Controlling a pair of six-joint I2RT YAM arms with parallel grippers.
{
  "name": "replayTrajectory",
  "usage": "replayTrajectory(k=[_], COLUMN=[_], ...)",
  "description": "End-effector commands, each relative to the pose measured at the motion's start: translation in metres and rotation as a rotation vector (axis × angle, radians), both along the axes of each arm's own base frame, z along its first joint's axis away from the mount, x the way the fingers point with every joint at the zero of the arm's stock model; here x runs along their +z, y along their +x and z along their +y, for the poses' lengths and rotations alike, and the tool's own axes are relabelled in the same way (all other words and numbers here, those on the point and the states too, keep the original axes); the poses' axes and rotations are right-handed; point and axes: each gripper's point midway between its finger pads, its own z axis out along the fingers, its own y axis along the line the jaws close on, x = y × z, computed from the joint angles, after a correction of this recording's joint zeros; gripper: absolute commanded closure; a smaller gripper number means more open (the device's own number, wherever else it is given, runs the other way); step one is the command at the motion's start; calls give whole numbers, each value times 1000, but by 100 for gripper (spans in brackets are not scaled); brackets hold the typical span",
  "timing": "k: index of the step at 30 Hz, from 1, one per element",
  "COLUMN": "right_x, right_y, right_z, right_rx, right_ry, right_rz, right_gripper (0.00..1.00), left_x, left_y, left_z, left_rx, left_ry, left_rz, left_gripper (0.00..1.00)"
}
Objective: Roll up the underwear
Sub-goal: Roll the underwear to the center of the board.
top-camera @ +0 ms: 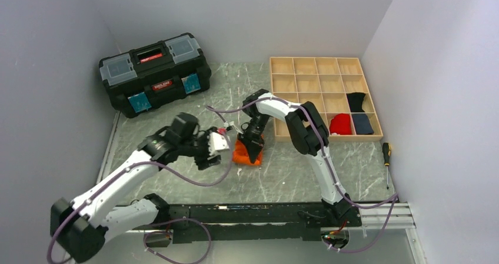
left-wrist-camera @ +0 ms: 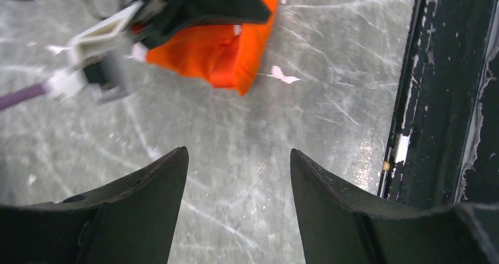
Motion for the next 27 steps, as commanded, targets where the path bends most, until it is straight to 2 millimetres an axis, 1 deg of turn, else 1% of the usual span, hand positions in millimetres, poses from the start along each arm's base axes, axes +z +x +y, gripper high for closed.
replayTrajectory(k=[1,2,3,5,8,10,15,19,21,24,27], right_x=[-2,-3,-5,-7,-8,-9,-16,-21,-22,-21,-21], right_y=[-11,-11,-12,-12,-11,-12,-15,-16,-17,-16,-16], right_z=[4,4,3,1,0,-1,-5,-7,-7,-7,-7], right_rx=[27,25,25,23,16,16,22,24,26,24,24], right_ry=[58,60,55,42,38,35,14,-1,-2,-1,-2], right_rz=[110,116,121,126,133,138,151,161,162,159,156], right_gripper=[100,100,100,100,100,100,100,100,100,100,100], left_x=[-18,-22,-31,-42,-59,-67,-82,-93,-97,-104,-111], left_y=[11,12,13,13,15,17,24,29,28,27,24], left_z=[-31,-40,-48,-62,-78,-85,-96,-102,-105,-107,-107], left_rx=[-80,-105,-127,-167,-208,-223,-231,-219,-224,-231,-238], left_ry=[85,97,121,151,188,208,244,272,275,289,302], left_rz=[-77,-84,-78,-83,-88,-89,-95,-111,-112,-104,-83], left_gripper=[31,31,31,29,24,23,20,21,22,25,32])
